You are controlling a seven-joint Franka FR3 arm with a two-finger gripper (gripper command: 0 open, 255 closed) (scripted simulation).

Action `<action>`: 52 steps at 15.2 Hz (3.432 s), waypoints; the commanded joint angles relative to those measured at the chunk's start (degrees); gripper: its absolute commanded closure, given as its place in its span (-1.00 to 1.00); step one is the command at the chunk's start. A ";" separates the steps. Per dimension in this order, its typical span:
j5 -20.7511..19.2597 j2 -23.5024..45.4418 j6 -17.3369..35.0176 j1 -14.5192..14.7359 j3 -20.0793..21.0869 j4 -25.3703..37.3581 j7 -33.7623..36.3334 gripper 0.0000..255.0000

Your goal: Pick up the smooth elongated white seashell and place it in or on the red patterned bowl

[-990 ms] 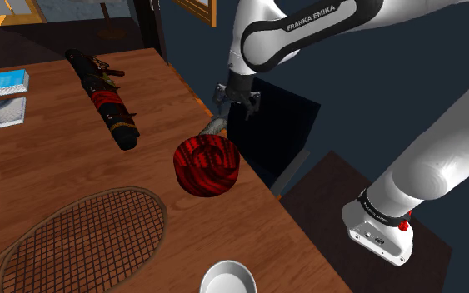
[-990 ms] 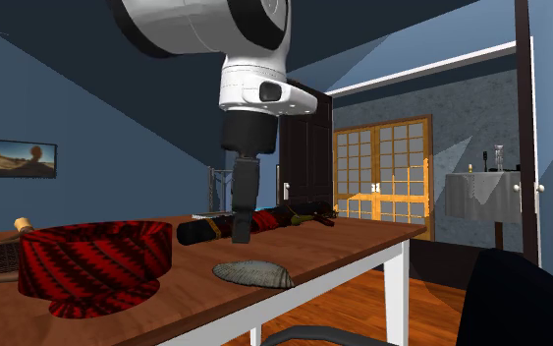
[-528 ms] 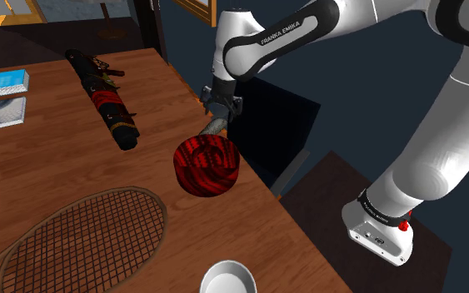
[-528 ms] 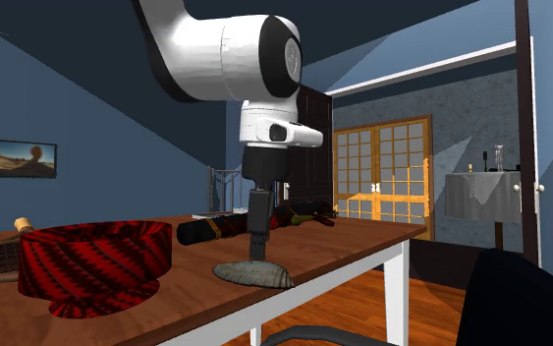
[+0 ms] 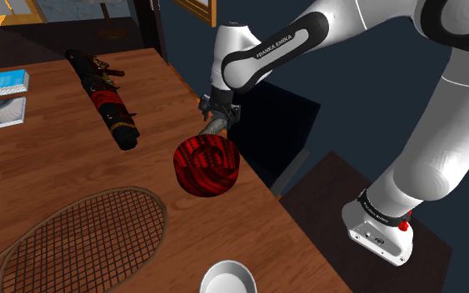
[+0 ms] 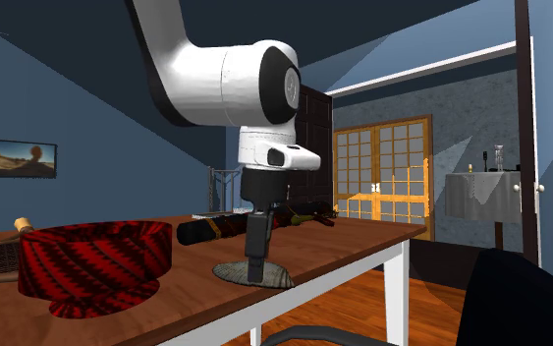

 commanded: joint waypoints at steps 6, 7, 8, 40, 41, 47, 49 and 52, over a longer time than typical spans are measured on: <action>-0.05 0.08 0.11 0.03 -0.01 -0.01 0.05 1.00; -0.05 0.08 0.11 0.03 -0.01 -0.01 0.05 1.00; -0.04 0.08 0.11 0.03 -0.01 -0.01 0.04 1.00; 3.18 -8.53 -17.62 -1.00 0.67 9.60 -0.95 1.00; 3.24 -8.73 -18.36 -1.02 0.67 10.15 -0.94 1.00; 3.47 -9.64 -22.80 -1.11 0.66 13.73 -0.81 1.00; 3.85 -10.89 -22.63 -0.64 1.13 12.47 0.03 1.00; 5.00 -14.29 -21.60 0.87 2.64 8.54 2.64 1.00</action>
